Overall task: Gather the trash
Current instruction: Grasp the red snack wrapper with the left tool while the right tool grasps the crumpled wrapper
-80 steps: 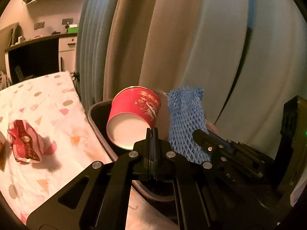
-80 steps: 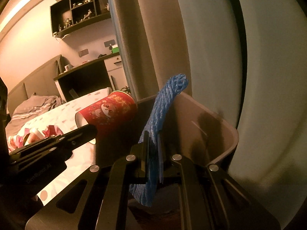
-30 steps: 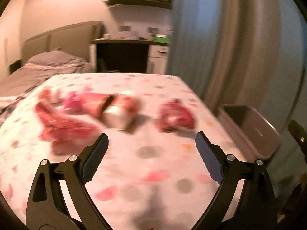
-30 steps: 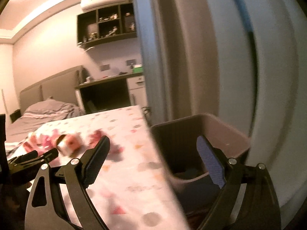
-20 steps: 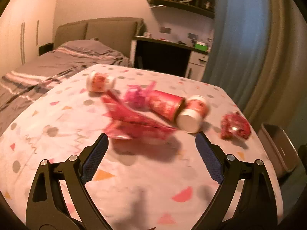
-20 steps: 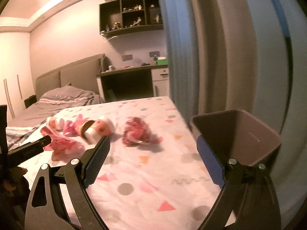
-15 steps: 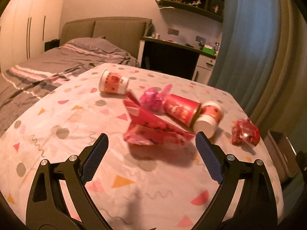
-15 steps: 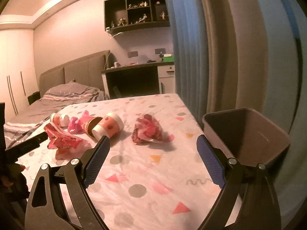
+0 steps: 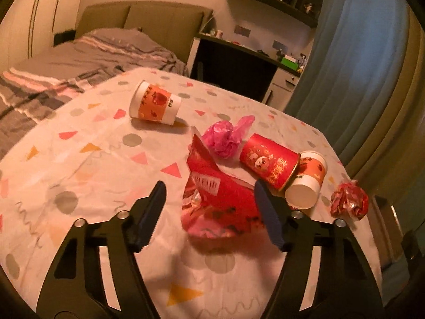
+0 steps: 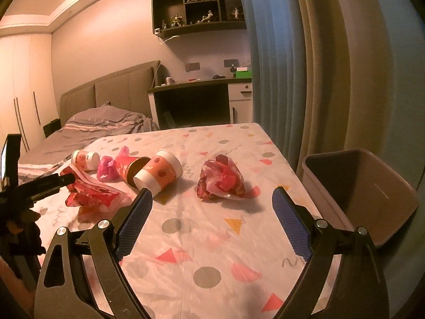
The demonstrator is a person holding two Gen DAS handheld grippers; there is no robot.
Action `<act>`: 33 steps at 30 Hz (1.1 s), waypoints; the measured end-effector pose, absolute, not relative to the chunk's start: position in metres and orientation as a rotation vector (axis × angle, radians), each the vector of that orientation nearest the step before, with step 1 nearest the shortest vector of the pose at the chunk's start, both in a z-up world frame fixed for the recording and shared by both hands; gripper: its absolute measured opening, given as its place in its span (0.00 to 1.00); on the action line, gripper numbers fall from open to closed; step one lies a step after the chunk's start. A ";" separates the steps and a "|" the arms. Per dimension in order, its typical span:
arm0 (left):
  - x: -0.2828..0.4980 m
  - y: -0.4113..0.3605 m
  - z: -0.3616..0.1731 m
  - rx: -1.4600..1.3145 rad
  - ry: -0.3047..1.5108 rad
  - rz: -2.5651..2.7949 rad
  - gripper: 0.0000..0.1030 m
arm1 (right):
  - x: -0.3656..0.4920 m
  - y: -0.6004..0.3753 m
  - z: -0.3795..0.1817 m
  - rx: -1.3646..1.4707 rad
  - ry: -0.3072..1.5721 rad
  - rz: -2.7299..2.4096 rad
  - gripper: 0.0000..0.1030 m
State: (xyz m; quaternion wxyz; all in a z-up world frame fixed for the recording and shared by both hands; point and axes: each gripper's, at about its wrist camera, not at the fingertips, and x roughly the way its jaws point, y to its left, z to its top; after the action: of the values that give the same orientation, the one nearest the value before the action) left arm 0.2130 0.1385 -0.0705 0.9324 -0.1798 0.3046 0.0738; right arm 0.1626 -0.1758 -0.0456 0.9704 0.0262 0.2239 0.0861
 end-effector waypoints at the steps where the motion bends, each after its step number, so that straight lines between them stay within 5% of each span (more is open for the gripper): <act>1: 0.217 0.140 -0.073 -0.378 0.636 0.139 0.57 | 0.165 -0.175 -0.045 0.051 0.454 0.174 0.86; 6: 0.226 0.145 -0.084 -0.412 0.684 0.082 0.12 | 0.176 -0.169 -0.046 0.038 0.467 0.178 0.86; 9: 0.226 0.143 -0.087 -0.402 0.684 0.085 0.03 | 0.183 -0.166 -0.048 0.029 0.475 0.175 0.86; 24: 0.191 0.117 -0.037 -0.284 0.499 0.090 0.01 | 0.264 -0.157 -0.075 -0.029 0.558 0.079 0.79; 29: 0.189 0.119 -0.037 -0.308 0.503 0.075 0.01 | 0.292 -0.161 -0.090 -0.041 0.628 0.061 0.64; 33: 0.188 0.118 -0.037 -0.310 0.505 0.074 0.01 | 0.305 -0.163 -0.099 -0.030 0.695 0.088 0.42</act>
State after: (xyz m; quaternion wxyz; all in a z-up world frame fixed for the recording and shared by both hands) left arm 0.1885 0.1183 -0.0372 0.9558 -0.1525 0.2488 0.0365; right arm 0.3050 -0.1635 -0.0988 0.9391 -0.0145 0.3406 0.0429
